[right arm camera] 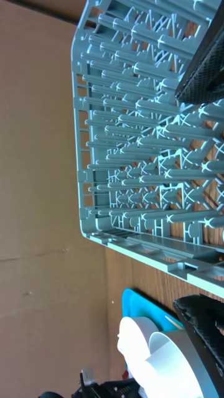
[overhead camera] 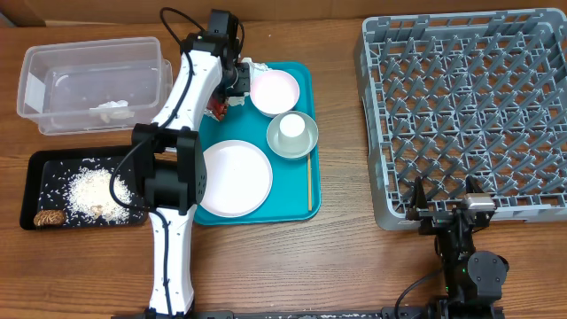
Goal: Sort waste into correct bins and load items into the dishwasher
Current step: 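Carry the tissue to the clear plastic bin and release it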
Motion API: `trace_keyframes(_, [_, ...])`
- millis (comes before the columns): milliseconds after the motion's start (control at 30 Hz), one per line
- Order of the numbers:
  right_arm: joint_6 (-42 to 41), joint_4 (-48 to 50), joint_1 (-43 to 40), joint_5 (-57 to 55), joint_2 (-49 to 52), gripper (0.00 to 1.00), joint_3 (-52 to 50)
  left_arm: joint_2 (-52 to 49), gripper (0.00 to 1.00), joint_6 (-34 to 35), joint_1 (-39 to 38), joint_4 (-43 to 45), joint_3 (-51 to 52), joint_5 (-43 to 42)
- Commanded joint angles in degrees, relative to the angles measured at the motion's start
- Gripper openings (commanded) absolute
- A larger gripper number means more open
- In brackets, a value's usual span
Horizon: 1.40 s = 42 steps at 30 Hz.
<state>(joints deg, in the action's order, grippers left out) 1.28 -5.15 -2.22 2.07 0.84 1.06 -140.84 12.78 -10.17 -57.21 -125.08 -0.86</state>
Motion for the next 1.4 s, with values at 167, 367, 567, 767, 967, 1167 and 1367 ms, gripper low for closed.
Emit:
trace_keyframes(167, [0.04,0.35,-0.11,-0.50,-0.68,1.00,-0.59,-0.94,0.04,-1.01,-1.46,-2.58,0.20,-0.09])
trace_keyframes(367, [0.04,0.35,-0.11,-0.50,-0.68,1.00,-0.59,2.64,0.04,0.20,-0.83,-7.87,-5.75,1.22])
trace_keyframes(567, [0.04,0.35,-0.11,-0.50,-0.68,1.00,-0.59,8.39,0.04,2.71,0.09,-9.42,-10.21,1.22])
trace_keyframes(767, [0.04,0.35,-0.11,-0.50,-0.68,1.00,-0.59,12.94,0.04,2.69,0.37,-8.92,-10.21,1.55])
trace_keyframes(967, [0.04,0.35,-0.11,-0.50,-0.68,1.00,-0.59,16.26,0.04,5.35,3.19,-8.13,-10.21,8.11])
trace_keyframes(1167, [0.04,0.35,-0.11,-0.50,-0.68,1.00,-0.59,19.85,0.04,7.23,9.46,-6.75,-10.21,11.76])
trace_keyframes(1367, [0.04,0.35,-0.11,-0.52,-0.68,1.00,-0.59,23.43,0.04,7.45,16.48,-3.65,-10.21,11.78])
